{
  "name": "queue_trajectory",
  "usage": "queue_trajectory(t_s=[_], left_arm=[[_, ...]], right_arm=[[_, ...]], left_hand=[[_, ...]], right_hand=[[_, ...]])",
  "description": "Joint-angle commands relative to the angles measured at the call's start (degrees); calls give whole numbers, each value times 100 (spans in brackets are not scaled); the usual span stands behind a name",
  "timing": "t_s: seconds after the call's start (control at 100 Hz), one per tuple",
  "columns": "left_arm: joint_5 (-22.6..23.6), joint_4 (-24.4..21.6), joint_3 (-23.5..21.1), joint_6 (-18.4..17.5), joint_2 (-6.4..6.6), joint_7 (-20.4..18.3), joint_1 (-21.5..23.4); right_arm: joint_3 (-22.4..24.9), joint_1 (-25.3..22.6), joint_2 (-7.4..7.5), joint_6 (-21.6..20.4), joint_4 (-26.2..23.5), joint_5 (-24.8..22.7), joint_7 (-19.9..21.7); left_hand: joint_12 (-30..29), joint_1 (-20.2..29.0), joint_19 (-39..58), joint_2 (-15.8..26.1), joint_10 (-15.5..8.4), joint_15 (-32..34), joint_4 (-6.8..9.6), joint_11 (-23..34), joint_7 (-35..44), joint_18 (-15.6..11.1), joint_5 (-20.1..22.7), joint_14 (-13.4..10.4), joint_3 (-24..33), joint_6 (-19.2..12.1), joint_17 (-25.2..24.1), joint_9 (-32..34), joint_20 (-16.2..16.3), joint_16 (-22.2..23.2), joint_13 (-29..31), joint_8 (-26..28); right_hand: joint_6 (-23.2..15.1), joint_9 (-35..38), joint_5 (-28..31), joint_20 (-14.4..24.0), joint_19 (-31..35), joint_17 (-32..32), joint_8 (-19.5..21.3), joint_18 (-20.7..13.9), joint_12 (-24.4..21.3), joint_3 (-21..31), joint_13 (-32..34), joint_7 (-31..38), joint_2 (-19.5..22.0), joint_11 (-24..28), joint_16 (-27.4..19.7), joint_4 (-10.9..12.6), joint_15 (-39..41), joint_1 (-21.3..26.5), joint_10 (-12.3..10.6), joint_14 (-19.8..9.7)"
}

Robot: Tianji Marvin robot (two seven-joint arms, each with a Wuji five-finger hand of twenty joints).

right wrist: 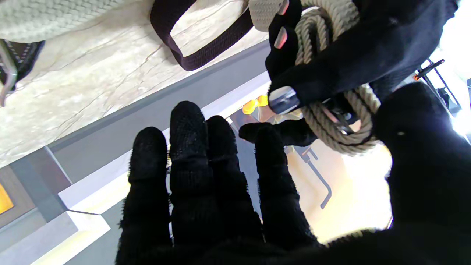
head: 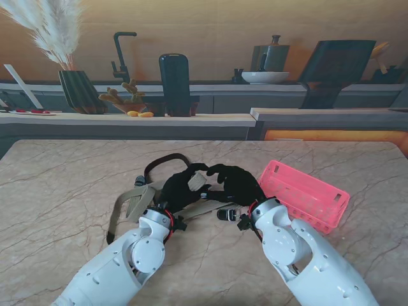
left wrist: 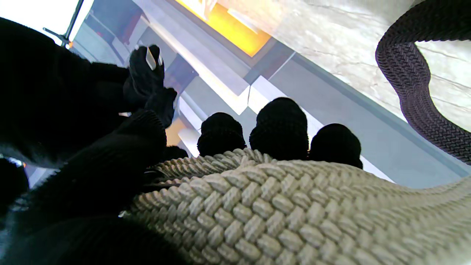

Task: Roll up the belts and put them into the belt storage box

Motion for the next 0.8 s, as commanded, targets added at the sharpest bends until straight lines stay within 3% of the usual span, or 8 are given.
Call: queue_trajectory(t_s=[0.0,0.24,0.39,0.45,0.49,0.56,0.7,0.79], left_arm=[[36,-11,17,24,12,-35,-5],[118,38,83,44,34,-78,-57],[150,31,84,15,42,-70,-55],[155,22,77,-6,43,-64,-47],[154,15,72,-23,44,-61,-41],[152,4,65,-48,46,-67,-33],[154,-6,49,-87,46,-53,-19],[199,4,30,-160,62,-37,-17]], right_arm=[[-58,64,-89,38,-22,72,5],[-311,291,-137,197,68,261,49],[-430,399,-111,343,104,238,221],[-455,419,-113,427,100,344,302],[-466,434,-121,467,108,426,330],[-483,447,-144,569,113,539,327],[-436,419,-144,608,92,595,351],[-360,345,-171,597,74,527,158]], left_hand=[[205,-105,414,-95,-226,459,100,664,-235,199,-187,-241,328,56,112,295,-60,205,343,-101],[189,-112,412,-99,-202,436,68,651,-278,238,-155,-213,367,61,113,291,-91,180,343,-126],[189,-99,400,-96,-216,421,58,646,-290,259,-133,-204,371,51,84,286,-105,168,341,-134],[189,-103,399,-89,-214,418,54,644,-290,252,-120,-206,368,51,83,284,-108,165,342,-135],[189,-104,400,-84,-215,414,53,641,-291,242,-117,-208,368,47,87,278,-110,163,341,-135],[190,-110,400,-87,-229,404,49,636,-288,237,-112,-211,362,32,86,272,-113,157,337,-134],[163,-142,232,-44,-255,174,25,501,-304,203,-136,-160,305,-30,-124,118,-165,90,137,-139],[-62,-318,-356,-78,-46,-525,-12,-346,-498,149,-271,68,159,-194,-773,-550,-109,56,-556,-238]], right_hand=[[50,99,143,152,2,77,64,-3,-41,-122,19,-67,179,-66,-23,253,10,-305,15,15],[-78,753,857,266,348,353,233,70,26,56,510,232,421,142,151,269,445,-432,94,167],[-264,1238,1350,207,587,538,354,95,35,816,871,513,523,246,170,218,648,-344,54,191],[-351,1406,1523,172,641,570,288,103,1,886,964,606,794,215,150,100,657,145,27,216],[-472,1532,1457,107,695,598,-321,97,-41,679,1031,1132,958,186,116,-194,661,624,-3,215],[-649,1764,1270,71,760,658,-1178,114,-105,464,1157,2184,1206,129,77,-292,664,1696,-52,242],[-879,2056,1518,54,820,774,-1189,80,-145,522,1363,2503,1244,107,44,-391,680,2267,-172,204],[-1089,2116,1563,53,865,834,-1097,42,-139,540,1424,2580,1205,127,42,-412,704,2252,-263,149]])
